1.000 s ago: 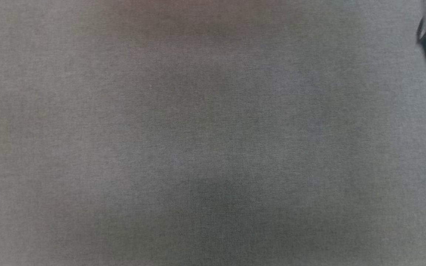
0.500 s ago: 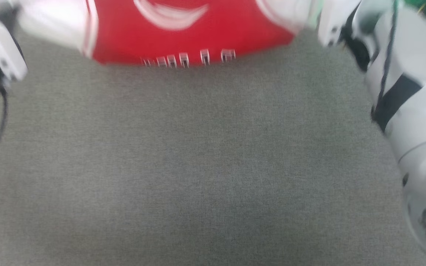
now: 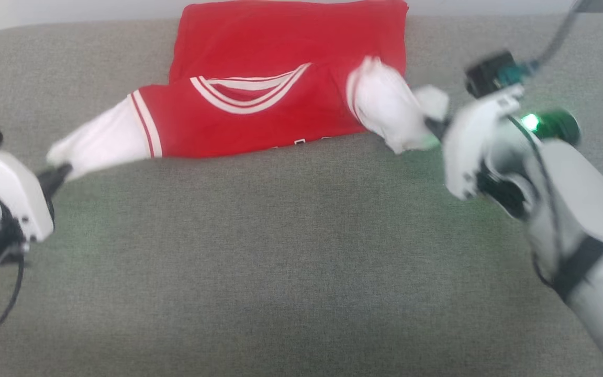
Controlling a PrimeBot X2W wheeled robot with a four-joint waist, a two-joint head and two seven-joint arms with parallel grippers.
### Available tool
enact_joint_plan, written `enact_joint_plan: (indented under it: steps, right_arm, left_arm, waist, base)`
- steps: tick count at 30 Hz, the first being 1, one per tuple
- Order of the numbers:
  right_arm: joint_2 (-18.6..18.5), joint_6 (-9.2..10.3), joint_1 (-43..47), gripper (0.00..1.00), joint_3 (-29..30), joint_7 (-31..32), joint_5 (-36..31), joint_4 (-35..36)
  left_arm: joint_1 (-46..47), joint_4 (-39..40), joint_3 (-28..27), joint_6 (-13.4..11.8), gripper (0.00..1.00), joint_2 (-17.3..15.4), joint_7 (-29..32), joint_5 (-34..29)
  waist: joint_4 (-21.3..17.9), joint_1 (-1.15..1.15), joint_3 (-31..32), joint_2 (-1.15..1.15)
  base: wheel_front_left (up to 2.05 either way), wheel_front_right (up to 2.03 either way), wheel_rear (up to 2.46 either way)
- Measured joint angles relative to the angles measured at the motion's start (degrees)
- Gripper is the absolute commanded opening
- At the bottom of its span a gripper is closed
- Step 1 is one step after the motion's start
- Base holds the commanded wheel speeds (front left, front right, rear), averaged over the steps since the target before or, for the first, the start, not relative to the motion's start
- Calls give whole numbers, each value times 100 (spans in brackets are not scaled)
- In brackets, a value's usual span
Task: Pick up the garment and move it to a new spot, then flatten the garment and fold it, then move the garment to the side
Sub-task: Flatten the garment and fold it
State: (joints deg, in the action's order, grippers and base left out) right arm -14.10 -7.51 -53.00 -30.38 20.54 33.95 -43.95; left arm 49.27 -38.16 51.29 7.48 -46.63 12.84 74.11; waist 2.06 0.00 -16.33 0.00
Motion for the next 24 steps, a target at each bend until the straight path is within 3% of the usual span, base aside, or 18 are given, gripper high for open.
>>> enact_joint_plan:
  steps: [3,7,24]
  right_arm:
    - [-740,0,736,0,-94,368,608,1149]
    - [-1107,0,1405,0,83,758,832,1920]
    - [-1494,0,3841,0,1189,2826,990,4214]
  left_arm:
    - [-441,481,27,-115,0,-265,46,91]
    - [-854,942,-5,-390,0,-458,38,330]
    - [-2523,2748,123,-1549,0,-1397,230,1102]
  waist:
    - [-15,0,13,0]
    - [-40,0,-5,0]
    - [-83,0,125,0]
  base:
    - [0,0,0]
    - [0,0,0]
    - [0,0,0]
